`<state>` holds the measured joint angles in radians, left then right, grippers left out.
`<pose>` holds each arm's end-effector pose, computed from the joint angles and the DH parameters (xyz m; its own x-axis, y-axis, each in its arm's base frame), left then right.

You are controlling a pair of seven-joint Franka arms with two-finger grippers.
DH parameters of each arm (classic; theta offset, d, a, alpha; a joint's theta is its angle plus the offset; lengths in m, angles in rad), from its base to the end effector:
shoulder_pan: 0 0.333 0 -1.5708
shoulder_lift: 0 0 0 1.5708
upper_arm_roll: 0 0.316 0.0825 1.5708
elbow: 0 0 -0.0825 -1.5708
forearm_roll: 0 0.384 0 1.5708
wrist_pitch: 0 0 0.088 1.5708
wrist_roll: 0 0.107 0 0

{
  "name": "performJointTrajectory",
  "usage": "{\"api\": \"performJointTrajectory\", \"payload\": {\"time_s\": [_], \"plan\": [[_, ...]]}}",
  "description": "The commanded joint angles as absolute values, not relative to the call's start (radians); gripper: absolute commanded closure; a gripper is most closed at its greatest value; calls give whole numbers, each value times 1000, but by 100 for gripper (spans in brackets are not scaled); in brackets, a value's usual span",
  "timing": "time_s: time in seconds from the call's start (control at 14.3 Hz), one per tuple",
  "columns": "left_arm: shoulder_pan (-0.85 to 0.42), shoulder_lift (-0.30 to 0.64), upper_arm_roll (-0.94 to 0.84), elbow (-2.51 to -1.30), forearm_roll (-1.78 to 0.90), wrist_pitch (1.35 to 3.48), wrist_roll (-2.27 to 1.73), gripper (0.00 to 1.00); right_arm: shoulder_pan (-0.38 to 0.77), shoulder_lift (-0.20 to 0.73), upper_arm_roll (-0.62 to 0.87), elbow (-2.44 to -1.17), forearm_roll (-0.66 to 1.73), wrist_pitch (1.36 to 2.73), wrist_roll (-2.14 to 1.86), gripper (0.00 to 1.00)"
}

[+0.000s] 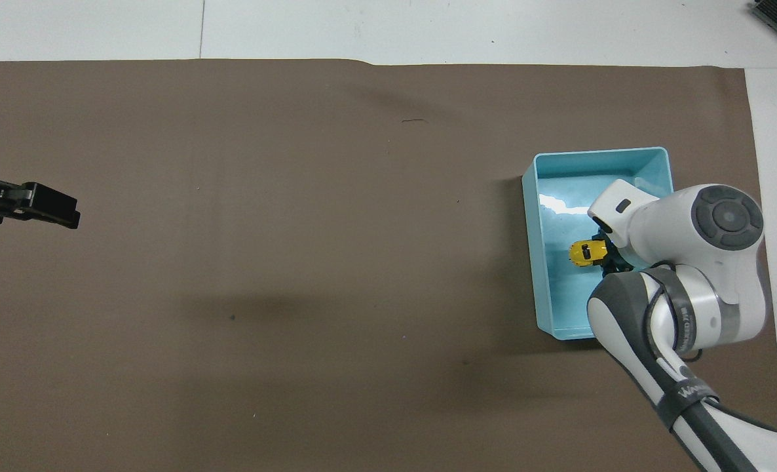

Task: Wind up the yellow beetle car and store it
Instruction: 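Lower the car into the bin and open the right gripper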

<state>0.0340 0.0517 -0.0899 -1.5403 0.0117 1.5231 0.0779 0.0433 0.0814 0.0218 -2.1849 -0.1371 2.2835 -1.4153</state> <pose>0.5640 -0.0289 0.6060 0.9887 -0.1329 -0.0690 -0.1333 -0.9911 -0.0017 0.5446 0.0322 0.3532 0.0031 0.9950 -0.1000 0.9996 -0.0002 0.0285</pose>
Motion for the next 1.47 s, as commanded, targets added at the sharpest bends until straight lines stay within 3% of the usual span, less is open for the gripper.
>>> {"api": "performJointTrajectory", "payload": {"time_s": [0.0,0.42,0.49,0.56,0.63,0.77,0.98,1.4], "plan": [[52,25,-97,-1574,-5,1542,95,0,25,104,34,-2206,-130,2339,-1437,100],[52,25,-97,-1574,-5,1540,95,0,37,135,34,-2206,-130,2384,-1420,100],[52,25,-97,-1572,-5,1542,95,0,37,137,34,-2206,-130,2382,-1410,95],[52,25,-97,-1574,-5,1540,95,0,34,137,35,-2194,-129,2372,-1382,28],[52,25,-97,-1572,-5,1542,95,0,35,137,37,-2180,-114,2367,-1344,0],[52,25,-97,-1574,-5,1542,95,0,75,167,46,-2104,-91,2337,-1246,0],[52,25,-97,-1572,-5,1540,95,0,94,137,54,-1982,-51,2070,-1230,0],[52,25,-97,-1572,-5,1542,95,0,14,60,41,-1987,-55,1961,-1318,0]]}}
